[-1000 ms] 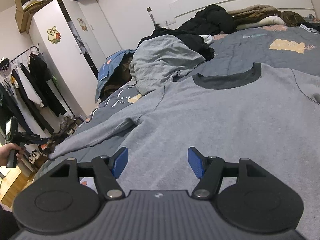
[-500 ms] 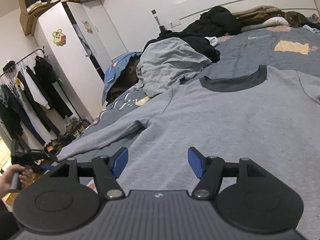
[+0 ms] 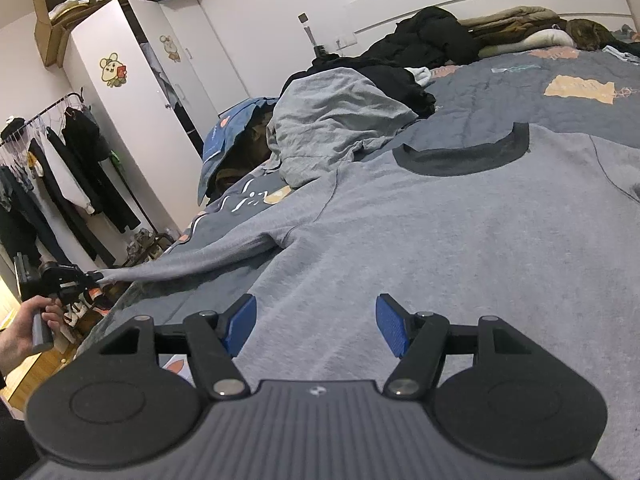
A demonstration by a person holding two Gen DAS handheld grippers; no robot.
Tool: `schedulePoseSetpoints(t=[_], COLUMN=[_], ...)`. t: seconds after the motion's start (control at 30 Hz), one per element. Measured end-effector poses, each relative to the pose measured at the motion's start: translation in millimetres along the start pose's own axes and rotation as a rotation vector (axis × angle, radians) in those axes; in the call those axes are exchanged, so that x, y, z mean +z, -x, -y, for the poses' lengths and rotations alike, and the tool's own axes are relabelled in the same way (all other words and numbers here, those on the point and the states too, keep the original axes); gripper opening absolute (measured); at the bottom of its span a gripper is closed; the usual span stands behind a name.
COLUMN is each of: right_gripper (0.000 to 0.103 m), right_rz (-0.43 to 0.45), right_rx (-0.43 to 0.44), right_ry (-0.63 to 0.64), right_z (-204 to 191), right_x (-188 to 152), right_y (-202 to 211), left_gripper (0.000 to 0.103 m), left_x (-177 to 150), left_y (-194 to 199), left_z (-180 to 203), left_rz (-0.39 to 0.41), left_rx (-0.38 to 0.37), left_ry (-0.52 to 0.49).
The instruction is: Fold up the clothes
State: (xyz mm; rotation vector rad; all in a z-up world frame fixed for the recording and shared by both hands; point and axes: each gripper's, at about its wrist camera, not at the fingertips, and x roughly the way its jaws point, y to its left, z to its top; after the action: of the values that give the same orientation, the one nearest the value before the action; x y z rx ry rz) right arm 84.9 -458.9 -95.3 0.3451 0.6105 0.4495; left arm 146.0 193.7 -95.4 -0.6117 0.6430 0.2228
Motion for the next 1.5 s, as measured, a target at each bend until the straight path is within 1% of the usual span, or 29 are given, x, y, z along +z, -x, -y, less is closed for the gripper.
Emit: schedulePoseSetpoints(t=[0.03,0.07,0.1,0.13,0.17,0.2,0.23,0.3,0.33,0.4,0.5,0.6,0.67,0.77,0.83,0.9,0.97,1.13,1.17,1.2,1.23,1.27,1.3,1.33,1.47,1.5], right_gripper=[0.065,0.065,0.065,0.065,0.065,0.065,0.065,0.065,0.065,0.065,0.065,0.065,0.065,0.065,0.065,0.066,0.066,0.066,0.066,0.066,0.066,0.066,0.066,0.066,0.066,0.066], right_rz=[0.000,0.000,-0.001,-0.002,-0.003,-0.002,0.002,0.011,0.016,0.026,0.036,0.048,0.053,0.056,0.050,0.051,0.048,0.029,0.023,0.017,0.014,0.011,0.009,0.007,0.011,0.015], right_rx=[0.001,0.001,0.001,0.002,0.003,0.004,0.005,0.012,0.014,0.019,0.021,0.024,0.026,0.024,0.024,0.020,0.025,0.032,0.033,0.033,0.033,0.034,0.036,0.038,0.048,0.051], right_ry=[-0.002,-0.003,-0.002,-0.001,0.001,0.001,0.000,-0.005,-0.008,-0.014,-0.031,-0.044,-0.050,-0.050,-0.041,-0.043,-0.054,-0.079,-0.085,-0.091,-0.097,-0.103,-0.109,-0.115,-0.115,-0.112], right_z=[0,1,0,0,0,0,0,1,1,1,3,3,4,5,5,6,10,17,19,20,21,23,23,24,24,23], right_x=[0,0,0,1,1,2,2,4,4,6,9,12,14,14,14,14,14,9,7,6,5,4,3,2,1,1], right_y=[0,0,0,0,0,1,2,4,5,7,9,10,11,12,12,12,11,7,6,5,5,4,4,4,7,8], left_gripper=[0.008,0.009,0.016,0.026,0.032,0.046,0.051,0.051,0.051,0.051,0.051,0.051,0.051,0.051,0.051,0.051,0.051,0.051,0.051,0.042,0.020,0.013,0.009,0.003,0.002,0.000], left_x=[-1,-5,-9,-13,-17,-19,-18,-11,-5,8,12,-5,-24,-48,-62,-78,-93,-118,-122,-126,-130,-129,-128,-126,-105,-102], left_y=[-6,-11,-14,-13,-9,-1,8,23,25,25,11,-20,-50,-97,-123,-151,-175,-219,-228,-235,-241,-246,-250,-254,-255,-255], left_z=[-2,-6,-11,-16,-21,-26,-28,-19,-6,35,114,198,249,309,341,368,388,420,425,427,429,429,428,428,432,432], left_rz=[-0.057,-0.117,-0.159,-0.173,-0.165,-0.141,-0.111,-0.063,-0.064,-0.073,-0.076,-0.115,-0.158,-0.215,-0.241,-0.261,-0.275,-0.310,-0.316,-0.328,-0.338,-0.340,-0.342,-0.339,-0.257,-0.236], left_rx=[0.012,0.045,0.083,0.101,0.114,0.134,0.148,0.139,0.115,0.050,-0.068,-0.179,-0.213,-0.254,-0.289,-0.297,-0.287,-0.257,-0.250,-0.245,-0.241,-0.237,-0.233,-0.231,-0.231,-0.226], left_ry=[-0.017,-0.010,0.004,0.021,0.036,0.047,0.054,0.037,-0.008,-0.135,-0.315,-0.519,-0.642,-0.747,-0.797,-0.851,-0.909,-1.024,-1.049,-1.070,-1.085,-1.085,-1.084,-1.081,-1.021,-1.012])
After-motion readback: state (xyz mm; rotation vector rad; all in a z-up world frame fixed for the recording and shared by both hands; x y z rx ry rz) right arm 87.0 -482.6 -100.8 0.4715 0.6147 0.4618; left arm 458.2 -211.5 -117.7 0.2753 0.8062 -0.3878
